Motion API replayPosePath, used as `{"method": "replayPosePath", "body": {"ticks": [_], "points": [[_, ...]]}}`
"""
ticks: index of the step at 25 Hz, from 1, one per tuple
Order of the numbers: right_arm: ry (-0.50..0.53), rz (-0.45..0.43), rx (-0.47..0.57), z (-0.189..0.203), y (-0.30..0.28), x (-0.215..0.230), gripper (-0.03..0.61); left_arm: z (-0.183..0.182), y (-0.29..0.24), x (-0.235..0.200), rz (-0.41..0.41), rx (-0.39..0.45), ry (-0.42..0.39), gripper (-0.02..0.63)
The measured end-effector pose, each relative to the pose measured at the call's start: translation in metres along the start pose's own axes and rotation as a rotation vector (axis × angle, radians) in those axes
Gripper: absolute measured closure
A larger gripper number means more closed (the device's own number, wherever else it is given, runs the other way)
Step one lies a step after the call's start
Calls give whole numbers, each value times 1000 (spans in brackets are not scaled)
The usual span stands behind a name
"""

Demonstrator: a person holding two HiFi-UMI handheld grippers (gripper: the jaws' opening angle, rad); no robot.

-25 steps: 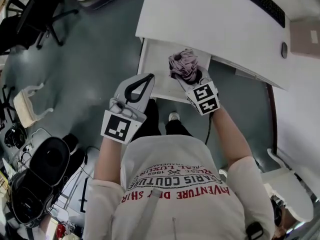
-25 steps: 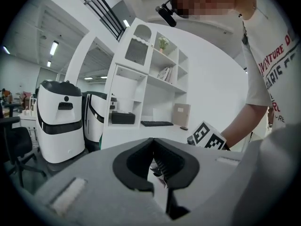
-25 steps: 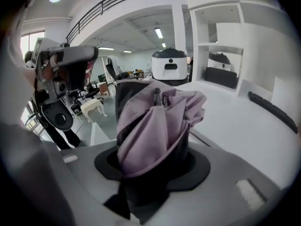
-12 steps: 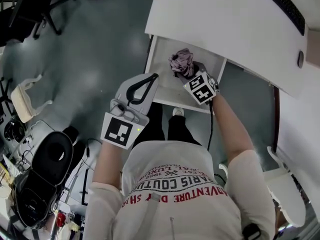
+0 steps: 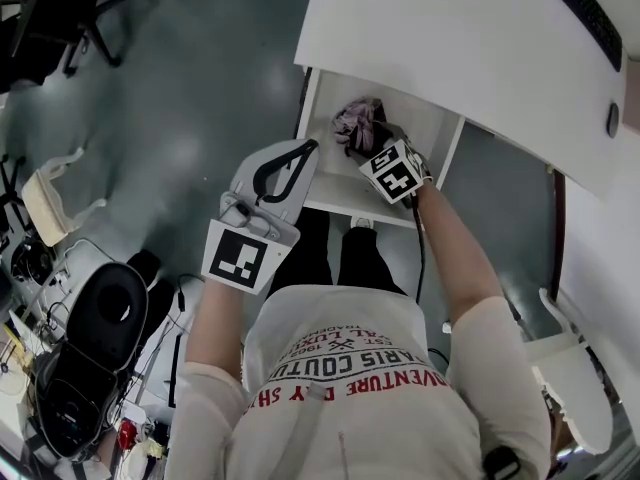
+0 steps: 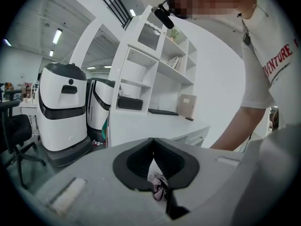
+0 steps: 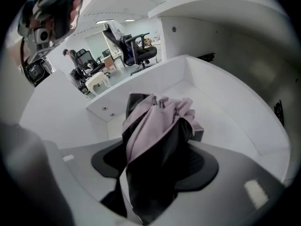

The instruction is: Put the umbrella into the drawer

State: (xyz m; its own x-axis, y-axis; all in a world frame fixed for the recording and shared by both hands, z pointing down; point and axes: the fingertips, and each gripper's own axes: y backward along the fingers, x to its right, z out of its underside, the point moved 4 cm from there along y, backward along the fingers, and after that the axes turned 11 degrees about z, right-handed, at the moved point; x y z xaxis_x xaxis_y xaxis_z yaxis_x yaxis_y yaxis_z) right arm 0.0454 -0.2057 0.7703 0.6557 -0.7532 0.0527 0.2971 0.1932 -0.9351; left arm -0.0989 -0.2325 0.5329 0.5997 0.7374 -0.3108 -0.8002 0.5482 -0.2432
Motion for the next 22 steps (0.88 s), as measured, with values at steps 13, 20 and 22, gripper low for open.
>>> {"method": "replayPosePath", "body": {"ticks": [13, 20, 22], "points": [[-63, 107, 212, -33, 99, 25, 278, -38, 1, 28, 25, 18, -57, 606], [-131, 226, 457, -69, 206, 24, 452, -77, 9, 64, 29, 47, -104, 606], [-153, 243, 517, -77, 236, 20, 506, -90, 14, 74, 27, 62, -117, 606]]}}
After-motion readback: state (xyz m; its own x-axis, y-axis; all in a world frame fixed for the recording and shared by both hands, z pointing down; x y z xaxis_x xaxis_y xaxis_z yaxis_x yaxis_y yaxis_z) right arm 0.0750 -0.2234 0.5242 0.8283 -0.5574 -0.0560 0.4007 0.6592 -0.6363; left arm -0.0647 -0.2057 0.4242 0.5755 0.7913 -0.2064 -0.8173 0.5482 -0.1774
